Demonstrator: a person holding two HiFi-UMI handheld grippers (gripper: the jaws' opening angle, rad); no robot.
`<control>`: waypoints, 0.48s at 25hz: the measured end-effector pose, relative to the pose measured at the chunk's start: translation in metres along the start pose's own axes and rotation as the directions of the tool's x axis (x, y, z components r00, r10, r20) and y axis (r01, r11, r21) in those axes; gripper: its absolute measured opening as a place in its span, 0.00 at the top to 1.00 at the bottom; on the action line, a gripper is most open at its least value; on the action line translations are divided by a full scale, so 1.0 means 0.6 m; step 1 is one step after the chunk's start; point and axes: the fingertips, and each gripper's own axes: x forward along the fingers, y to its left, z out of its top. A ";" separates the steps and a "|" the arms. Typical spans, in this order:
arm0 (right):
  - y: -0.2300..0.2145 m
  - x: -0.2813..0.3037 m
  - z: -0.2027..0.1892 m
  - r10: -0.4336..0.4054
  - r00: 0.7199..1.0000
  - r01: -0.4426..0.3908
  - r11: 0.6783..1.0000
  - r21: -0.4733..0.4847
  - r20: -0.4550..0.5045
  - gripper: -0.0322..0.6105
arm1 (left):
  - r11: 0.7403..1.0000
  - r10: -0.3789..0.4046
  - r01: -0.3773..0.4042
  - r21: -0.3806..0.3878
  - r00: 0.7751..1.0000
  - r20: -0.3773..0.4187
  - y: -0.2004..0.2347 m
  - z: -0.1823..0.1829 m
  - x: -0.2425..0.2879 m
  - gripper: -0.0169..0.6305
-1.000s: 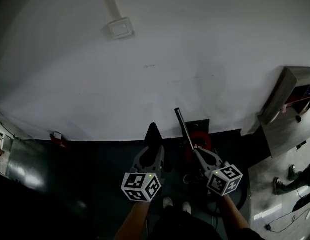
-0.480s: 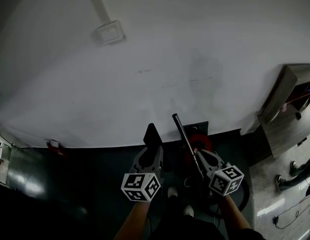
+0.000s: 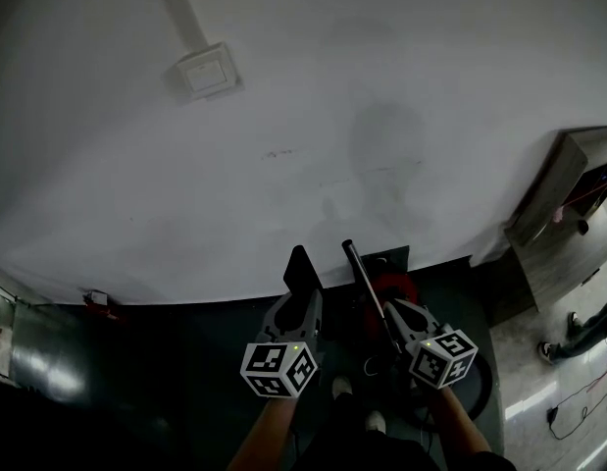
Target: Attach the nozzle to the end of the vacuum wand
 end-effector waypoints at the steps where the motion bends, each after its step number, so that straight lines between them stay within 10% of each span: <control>1: -0.002 0.008 0.001 -0.008 1.000 0.008 1.000 0.005 0.003 0.92 | 1.000 -0.006 0.006 -0.002 1.000 -0.003 0.006 0.000 0.008 0.84; 12: -0.038 0.081 -0.004 -0.105 0.994 0.105 0.994 0.006 -0.008 0.92 | 0.995 -0.089 0.087 -0.058 0.995 -0.040 0.070 -0.004 0.092 0.84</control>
